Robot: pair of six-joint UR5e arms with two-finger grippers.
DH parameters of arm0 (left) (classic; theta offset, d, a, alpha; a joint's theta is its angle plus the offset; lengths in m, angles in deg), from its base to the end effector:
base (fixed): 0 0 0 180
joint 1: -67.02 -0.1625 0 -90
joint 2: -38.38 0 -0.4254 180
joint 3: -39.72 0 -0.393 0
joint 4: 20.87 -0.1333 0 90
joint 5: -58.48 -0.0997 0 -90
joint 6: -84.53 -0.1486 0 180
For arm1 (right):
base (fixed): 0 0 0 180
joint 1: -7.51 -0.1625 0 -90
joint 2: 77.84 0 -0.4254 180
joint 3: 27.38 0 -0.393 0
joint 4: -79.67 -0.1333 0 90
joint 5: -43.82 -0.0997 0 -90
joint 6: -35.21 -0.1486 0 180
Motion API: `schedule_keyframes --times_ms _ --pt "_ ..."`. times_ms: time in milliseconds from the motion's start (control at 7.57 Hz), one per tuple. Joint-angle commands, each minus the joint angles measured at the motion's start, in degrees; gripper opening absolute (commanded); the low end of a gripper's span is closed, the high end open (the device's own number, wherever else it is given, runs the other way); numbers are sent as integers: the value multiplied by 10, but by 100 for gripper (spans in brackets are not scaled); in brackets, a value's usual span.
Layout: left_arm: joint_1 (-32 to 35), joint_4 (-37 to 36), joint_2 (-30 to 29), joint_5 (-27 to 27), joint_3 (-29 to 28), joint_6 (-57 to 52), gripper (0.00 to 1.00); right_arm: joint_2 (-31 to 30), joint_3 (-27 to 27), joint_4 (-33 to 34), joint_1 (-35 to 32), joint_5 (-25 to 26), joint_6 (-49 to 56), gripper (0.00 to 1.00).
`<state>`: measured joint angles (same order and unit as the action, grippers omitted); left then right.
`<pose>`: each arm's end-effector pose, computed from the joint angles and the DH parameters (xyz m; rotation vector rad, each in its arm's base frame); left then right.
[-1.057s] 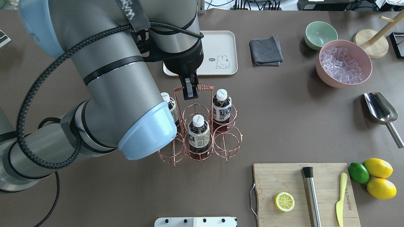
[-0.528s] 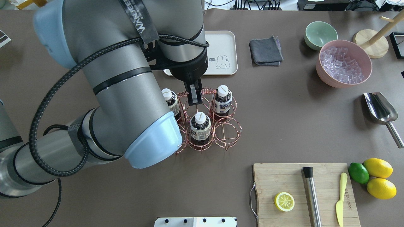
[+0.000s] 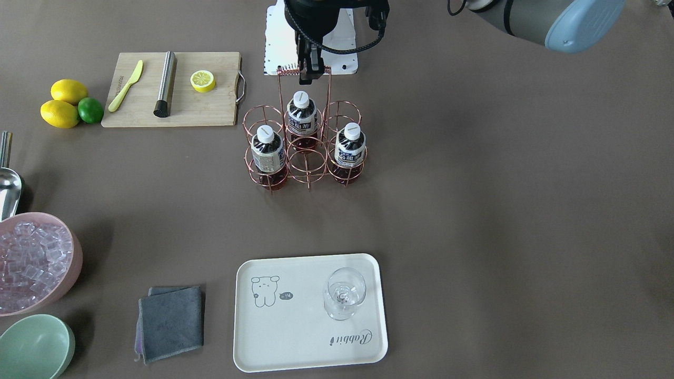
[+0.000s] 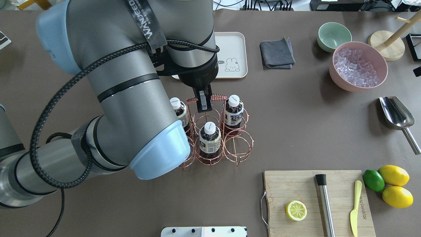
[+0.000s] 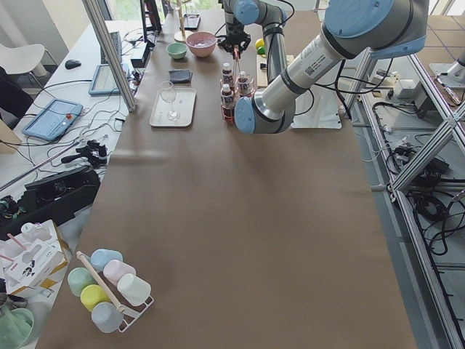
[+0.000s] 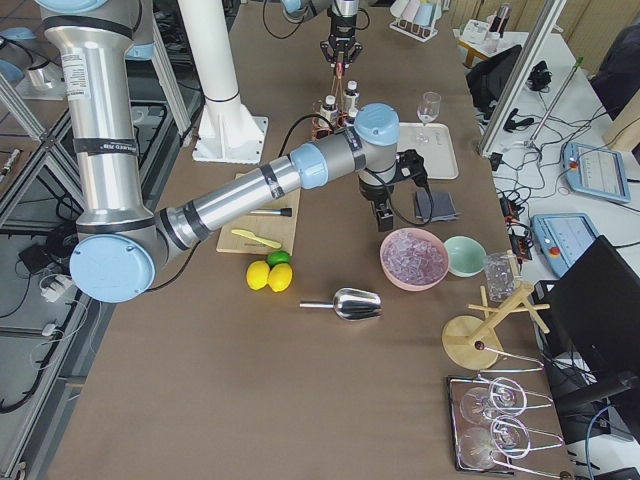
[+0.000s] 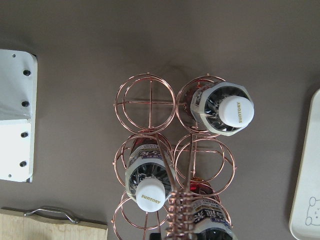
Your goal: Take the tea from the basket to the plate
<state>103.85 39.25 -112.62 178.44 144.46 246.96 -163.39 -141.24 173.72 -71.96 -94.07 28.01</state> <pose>0.4694 -0.4254 0.0060 -0.7931 0.6628 -1.5485 -0.0707 -0.5065 0.4501 0.2670 -0.8754 -0.2309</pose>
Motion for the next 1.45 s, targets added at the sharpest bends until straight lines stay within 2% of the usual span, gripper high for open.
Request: schedule_keyframes --times_ms 0,396,660,1321 --pt "-2 2 5 -1 1 0 0 15 -7 -1 1 -7 30 100" --pt "-2 2 9 1 3 1 0 48 29 -39 14 0 47 100" --pt "-2 2 9 1 4 1 0 66 26 -37 23 6 23 100" --pt "-2 1 8 4 9 3 0 58 31 -40 34 6 -23 100"
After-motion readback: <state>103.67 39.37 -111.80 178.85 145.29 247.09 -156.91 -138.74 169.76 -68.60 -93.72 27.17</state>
